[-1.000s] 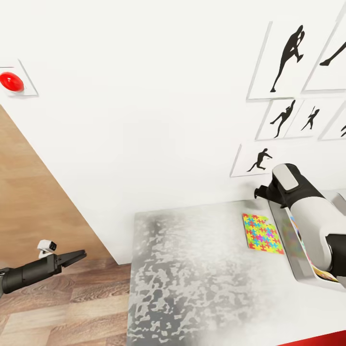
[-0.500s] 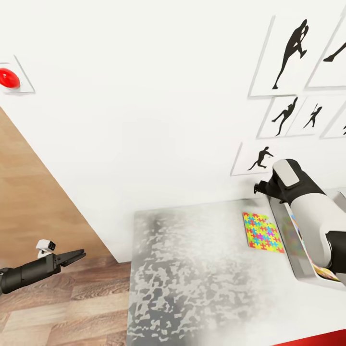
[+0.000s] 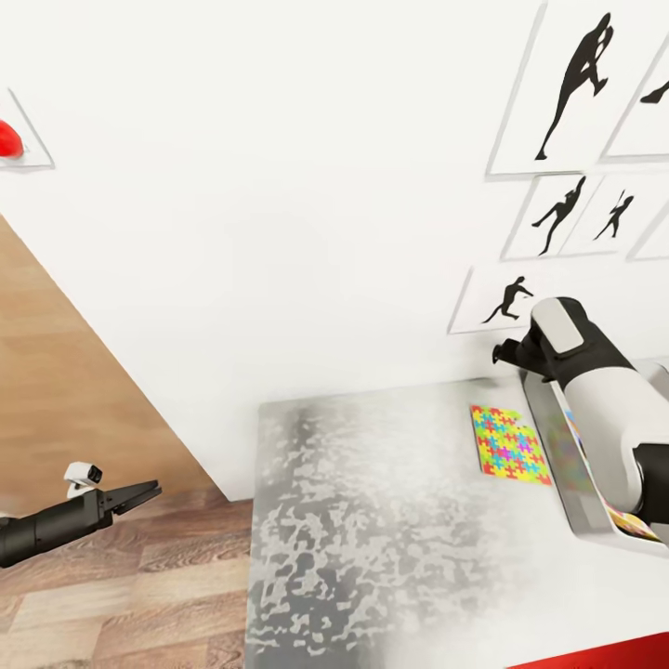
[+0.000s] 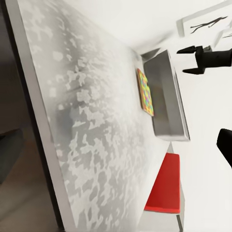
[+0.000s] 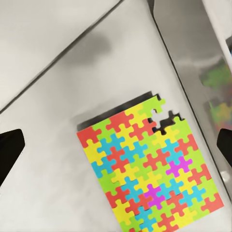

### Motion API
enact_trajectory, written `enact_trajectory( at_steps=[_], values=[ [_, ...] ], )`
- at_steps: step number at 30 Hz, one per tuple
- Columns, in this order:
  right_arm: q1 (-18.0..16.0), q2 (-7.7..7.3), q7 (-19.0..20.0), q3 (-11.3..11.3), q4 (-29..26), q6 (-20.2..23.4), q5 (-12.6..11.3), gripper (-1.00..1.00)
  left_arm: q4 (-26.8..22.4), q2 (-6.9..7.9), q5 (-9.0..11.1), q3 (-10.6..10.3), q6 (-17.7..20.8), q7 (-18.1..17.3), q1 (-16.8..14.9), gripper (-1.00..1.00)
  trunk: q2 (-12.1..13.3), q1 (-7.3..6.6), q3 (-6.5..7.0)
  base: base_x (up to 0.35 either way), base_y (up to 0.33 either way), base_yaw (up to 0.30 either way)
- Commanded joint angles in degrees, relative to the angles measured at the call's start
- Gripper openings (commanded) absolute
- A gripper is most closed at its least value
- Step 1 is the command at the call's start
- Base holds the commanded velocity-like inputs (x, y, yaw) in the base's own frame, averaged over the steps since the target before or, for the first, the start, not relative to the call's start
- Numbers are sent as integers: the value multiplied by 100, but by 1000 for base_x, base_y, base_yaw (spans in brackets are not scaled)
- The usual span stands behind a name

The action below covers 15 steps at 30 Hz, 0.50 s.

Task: Put all the toys in the child's room - the three board games (two on the bed and one on the table), the two jigsaw puzzles on the table, and the tennis ball on the table - inside the toy box on the table in the child's room.

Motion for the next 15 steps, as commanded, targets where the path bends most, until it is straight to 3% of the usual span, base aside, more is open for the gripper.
enact_trajectory(
  at_steps=[1,15],
  values=[
    [-7,-6,-52,15,-8,15,-57,100,-1,16,18,0,55,-9,-3,100,-11,3,-20,0,0,0],
    [-25,11,-52,15,-14,-72,-57,100,7,112,27,3,55,-13,-3,100,-11,3,-152,0,0,0]
  ],
)
